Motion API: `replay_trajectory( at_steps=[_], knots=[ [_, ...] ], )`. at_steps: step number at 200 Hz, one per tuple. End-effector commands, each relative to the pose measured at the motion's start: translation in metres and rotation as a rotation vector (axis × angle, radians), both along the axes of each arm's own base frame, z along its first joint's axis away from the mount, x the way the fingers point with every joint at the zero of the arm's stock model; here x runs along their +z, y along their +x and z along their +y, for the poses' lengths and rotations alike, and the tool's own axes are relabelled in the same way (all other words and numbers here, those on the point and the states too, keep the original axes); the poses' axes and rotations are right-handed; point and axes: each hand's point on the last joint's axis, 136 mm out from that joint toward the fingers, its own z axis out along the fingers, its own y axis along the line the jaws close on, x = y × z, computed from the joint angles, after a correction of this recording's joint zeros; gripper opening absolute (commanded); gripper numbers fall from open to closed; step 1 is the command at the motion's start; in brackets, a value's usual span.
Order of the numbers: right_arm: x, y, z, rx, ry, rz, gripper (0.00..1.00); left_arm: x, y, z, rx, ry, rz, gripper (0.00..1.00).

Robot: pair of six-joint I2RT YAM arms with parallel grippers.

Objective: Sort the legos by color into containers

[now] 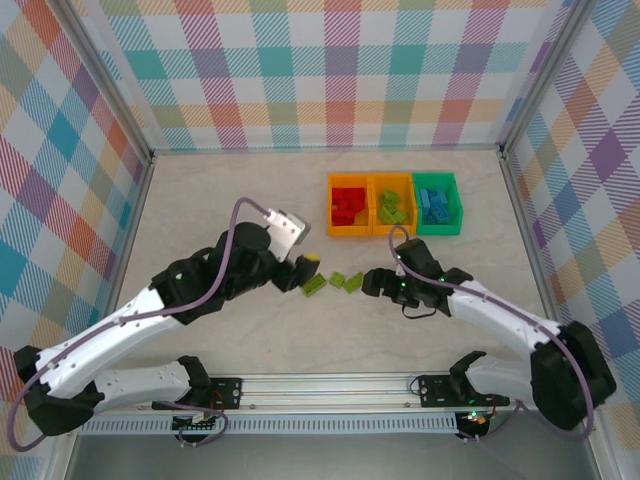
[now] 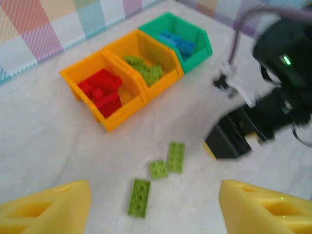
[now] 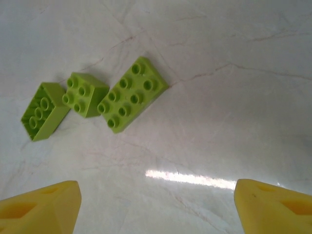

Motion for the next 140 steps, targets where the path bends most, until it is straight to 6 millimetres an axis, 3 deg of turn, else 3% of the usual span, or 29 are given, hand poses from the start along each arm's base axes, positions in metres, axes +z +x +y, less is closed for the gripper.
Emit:
replay_trajectory(
  at_steps=[1,19,42,87,140],
  knots=[
    [0.011,0.023,0.009,-0.073,-0.045,-0.047,0.81,-0.032,-0.03,0.008,-0.231,0.18,-0.048,0.8],
    [0.005,0.028,0.009,-0.114,-0.103,-0.047,0.81,-0.046,-0.05,0.006,-0.398,0.228,-0.122,0.9],
    [0.001,0.035,0.013,-0.131,-0.152,-0.069,0.82,-0.052,-0.062,0.009,-0.481,0.227,-0.184,0.92],
    [-0.018,0.041,0.023,-0.229,-0.226,0.065,0.82,-0.08,-0.076,0.018,-0.539,0.263,-0.156,0.95],
    [-0.033,0.039,0.013,-0.416,-0.416,0.192,0.82,-0.078,-0.086,0.0,-0.603,0.181,-0.125,1.0]
  ],
)
